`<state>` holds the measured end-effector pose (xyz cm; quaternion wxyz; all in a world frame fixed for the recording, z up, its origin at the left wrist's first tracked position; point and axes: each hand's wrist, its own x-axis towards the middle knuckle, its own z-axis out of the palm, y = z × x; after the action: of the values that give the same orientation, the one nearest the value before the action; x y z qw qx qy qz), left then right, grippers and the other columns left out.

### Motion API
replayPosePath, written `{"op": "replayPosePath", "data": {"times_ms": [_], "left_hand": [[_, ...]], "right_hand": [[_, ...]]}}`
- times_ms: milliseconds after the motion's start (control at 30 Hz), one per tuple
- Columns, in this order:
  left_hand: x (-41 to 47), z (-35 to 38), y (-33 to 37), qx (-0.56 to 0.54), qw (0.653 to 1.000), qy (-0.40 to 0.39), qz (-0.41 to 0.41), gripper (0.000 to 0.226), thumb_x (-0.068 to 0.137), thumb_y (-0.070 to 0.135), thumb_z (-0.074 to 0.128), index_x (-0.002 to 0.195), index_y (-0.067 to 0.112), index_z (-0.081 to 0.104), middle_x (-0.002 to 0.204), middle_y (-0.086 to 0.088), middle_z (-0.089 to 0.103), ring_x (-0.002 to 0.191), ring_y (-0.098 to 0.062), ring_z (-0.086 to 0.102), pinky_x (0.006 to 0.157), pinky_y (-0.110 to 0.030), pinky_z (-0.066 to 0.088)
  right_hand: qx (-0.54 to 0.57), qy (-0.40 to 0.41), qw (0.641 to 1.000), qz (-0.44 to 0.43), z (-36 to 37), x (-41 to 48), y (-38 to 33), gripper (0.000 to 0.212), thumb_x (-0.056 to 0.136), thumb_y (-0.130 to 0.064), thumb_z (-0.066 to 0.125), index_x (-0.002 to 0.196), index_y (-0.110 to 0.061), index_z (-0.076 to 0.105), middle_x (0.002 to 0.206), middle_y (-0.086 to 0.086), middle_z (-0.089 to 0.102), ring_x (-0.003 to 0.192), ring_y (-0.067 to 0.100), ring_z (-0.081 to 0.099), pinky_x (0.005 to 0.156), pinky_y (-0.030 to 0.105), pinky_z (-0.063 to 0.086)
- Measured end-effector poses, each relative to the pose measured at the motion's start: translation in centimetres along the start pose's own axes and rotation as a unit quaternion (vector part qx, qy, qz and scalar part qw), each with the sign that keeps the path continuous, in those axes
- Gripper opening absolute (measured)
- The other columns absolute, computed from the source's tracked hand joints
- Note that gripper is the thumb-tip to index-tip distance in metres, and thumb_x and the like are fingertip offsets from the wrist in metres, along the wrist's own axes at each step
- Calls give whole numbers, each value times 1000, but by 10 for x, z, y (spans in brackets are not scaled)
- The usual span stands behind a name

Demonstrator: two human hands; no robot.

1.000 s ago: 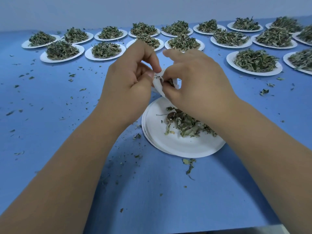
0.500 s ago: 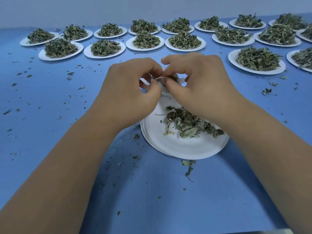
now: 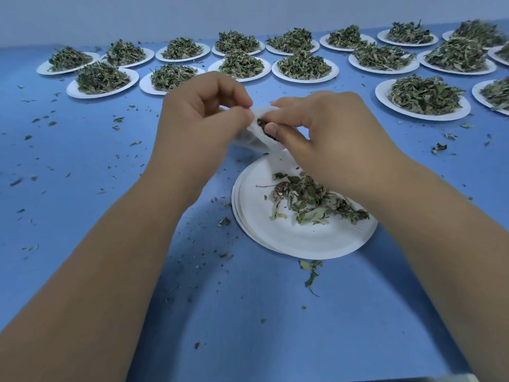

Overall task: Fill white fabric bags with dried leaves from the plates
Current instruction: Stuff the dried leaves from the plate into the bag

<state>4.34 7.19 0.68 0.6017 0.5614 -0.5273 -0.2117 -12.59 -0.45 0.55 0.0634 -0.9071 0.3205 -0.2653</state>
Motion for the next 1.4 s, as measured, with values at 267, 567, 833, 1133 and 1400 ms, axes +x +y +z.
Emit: {"op": "replayPosePath", "data": {"times_ms": [267, 567, 833, 1133, 1400], "left_hand": [[1, -1, 4, -277, 950, -42, -141, 25, 87, -6, 42, 78, 17, 48, 79, 0, 54, 51, -13, 33, 44, -24, 20], [1, -5, 4, -281, 948, -10, -148, 27, 78, -8, 29, 79, 16, 43, 75, -1, 50, 53, -17, 32, 46, -26, 18], [-9, 9, -8, 206, 963, -94, 146, 26, 83, 6, 67, 104, 21, 73, 100, 11, 66, 76, -16, 58, 64, -16, 43], [-3, 0, -7, 136, 985, 7, 102, 9, 93, 23, 69, 95, 28, 76, 82, 20, 72, 76, -6, 67, 63, -24, 52], [6, -3, -6, -97, 992, 59, -55, 11, 98, 7, 63, 99, 8, 74, 84, -5, 75, 71, -15, 66, 63, -23, 55]], "right_hand": [[-77, -65, 993, -60, -3, -2, -8, 33, 107, -35, 39, 112, -24, 69, 124, 6, 65, 113, 35, 62, 79, 46, 54], [-28, -53, 998, -15, 1, -1, -10, 34, 101, -25, 49, 69, -13, 55, 55, 0, 42, 53, 13, 36, 54, 39, 33], [-52, -34, 998, -20, -1, -1, -11, 24, 95, -26, 52, 72, -27, 46, 69, 3, 56, 68, 30, 47, 60, 42, 45], [-69, -49, 996, -10, 1, 0, -9, 29, 100, -29, 48, 85, -23, 73, 65, -1, 51, 69, 29, 48, 60, 37, 43], [-70, -43, 997, 1, 0, 0, -7, 35, 101, -29, 49, 72, -15, 63, 63, 5, 54, 61, 25, 45, 58, 40, 45]]}}
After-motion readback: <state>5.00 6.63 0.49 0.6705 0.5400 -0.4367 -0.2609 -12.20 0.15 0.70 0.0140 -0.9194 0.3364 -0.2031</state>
